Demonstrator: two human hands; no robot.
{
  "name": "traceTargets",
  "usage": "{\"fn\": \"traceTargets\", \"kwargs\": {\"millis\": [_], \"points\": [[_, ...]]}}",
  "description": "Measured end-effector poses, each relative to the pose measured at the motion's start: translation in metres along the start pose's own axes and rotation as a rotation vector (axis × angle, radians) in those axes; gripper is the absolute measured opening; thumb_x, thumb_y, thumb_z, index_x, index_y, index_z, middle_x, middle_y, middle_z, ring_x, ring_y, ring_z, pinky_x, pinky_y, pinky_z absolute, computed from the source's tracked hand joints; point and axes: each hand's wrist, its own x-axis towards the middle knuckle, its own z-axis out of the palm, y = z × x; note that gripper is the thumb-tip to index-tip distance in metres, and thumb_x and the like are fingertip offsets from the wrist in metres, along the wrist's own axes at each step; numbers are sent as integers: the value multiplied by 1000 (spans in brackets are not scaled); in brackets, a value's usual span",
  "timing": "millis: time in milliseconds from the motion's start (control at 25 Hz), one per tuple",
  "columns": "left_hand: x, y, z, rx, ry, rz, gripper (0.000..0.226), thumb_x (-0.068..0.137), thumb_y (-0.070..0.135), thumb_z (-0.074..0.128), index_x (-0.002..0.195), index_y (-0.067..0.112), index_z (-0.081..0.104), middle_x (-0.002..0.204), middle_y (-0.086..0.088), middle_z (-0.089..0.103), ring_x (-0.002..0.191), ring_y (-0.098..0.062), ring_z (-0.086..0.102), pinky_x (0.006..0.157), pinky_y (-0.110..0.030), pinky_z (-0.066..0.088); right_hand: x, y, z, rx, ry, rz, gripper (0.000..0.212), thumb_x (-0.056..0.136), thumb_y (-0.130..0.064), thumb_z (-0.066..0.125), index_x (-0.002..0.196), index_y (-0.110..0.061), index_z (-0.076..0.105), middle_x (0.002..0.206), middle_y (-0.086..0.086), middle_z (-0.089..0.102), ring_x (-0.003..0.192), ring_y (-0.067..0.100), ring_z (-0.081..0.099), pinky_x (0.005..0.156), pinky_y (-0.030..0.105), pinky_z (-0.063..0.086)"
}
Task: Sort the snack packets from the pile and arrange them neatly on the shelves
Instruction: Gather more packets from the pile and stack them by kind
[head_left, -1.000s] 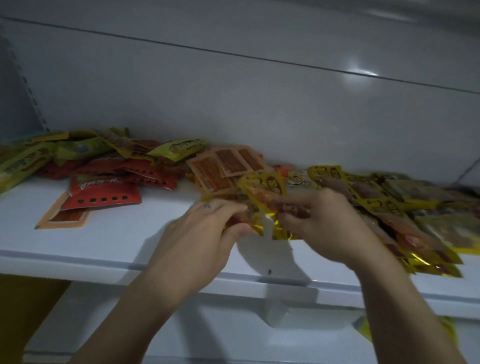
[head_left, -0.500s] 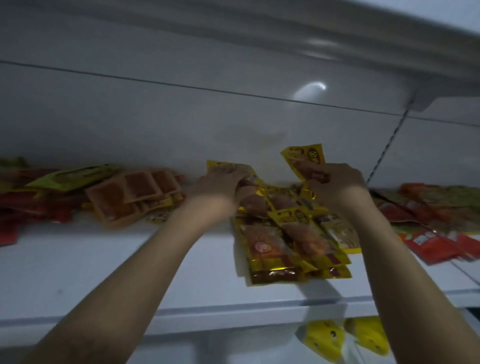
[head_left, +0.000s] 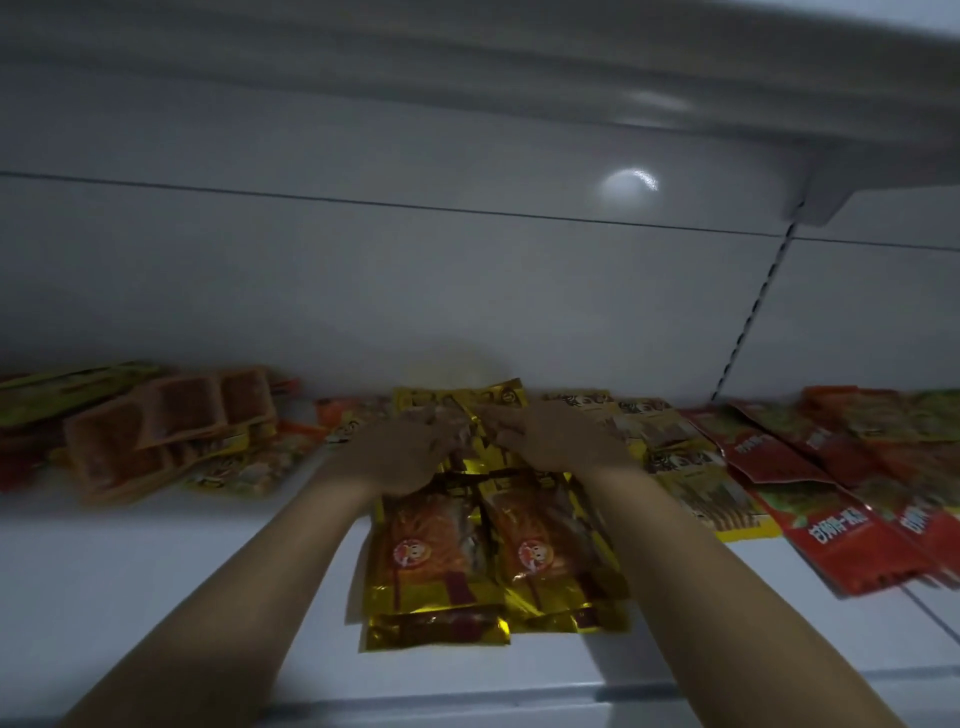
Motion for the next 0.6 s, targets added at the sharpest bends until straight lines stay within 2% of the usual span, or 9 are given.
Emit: {"fn": "traceTargets", "kwargs": {"millis": [200, 360, 440, 520, 600], "points": [[3, -19, 8, -18, 14, 36, 48, 106, 37, 31, 152, 44, 19, 165, 6, 3, 149, -27, 17, 118, -43, 24, 6, 5, -6, -18, -33, -9, 54, 99, -46, 47, 148, -24, 40, 145, 8, 48, 129, 29, 48, 102, 41, 43], [8, -32, 9, -117, -21, 52, 50, 106, 30, 38, 151, 45, 21, 165, 8, 1, 151, -25, 10, 121, -44, 16, 11, 8, -3, -28, -4, -12, 53, 96, -48, 53, 139, -17, 52, 132, 9, 59, 119, 27, 56, 97, 40, 48], [8, -31, 10, -103, -7, 50, 47, 105, 38, 33, 150, 47, 21, 165, 8, 2, 151, -25, 9, 121, -48, 14, 14, 9, -1, -42, 13, 0, 51, 94, -49, 55, 133, -16, 57, 123, 8, 64, 111, 27, 60, 92, 39, 50], [5, -24, 11, -146, 31, 19, 47, 103, 50, 24, 150, 44, 29, 164, 8, 10, 150, -25, 13, 119, -52, 15, 17, 12, 1, -66, 32, 12, 47, 92, -51, 57, 125, -17, 61, 113, 8, 66, 104, 26, 62, 86, 38, 51], [3, -14, 11, -126, 113, -35, 47, 103, 52, 20, 148, 45, 34, 162, 10, 19, 149, -26, 17, 117, -55, 14, 19, 13, 2, -68, 34, 10, 49, 91, -50, 60, 128, -19, 59, 109, 7, 66, 103, 26, 62, 83, 36, 51]]}}
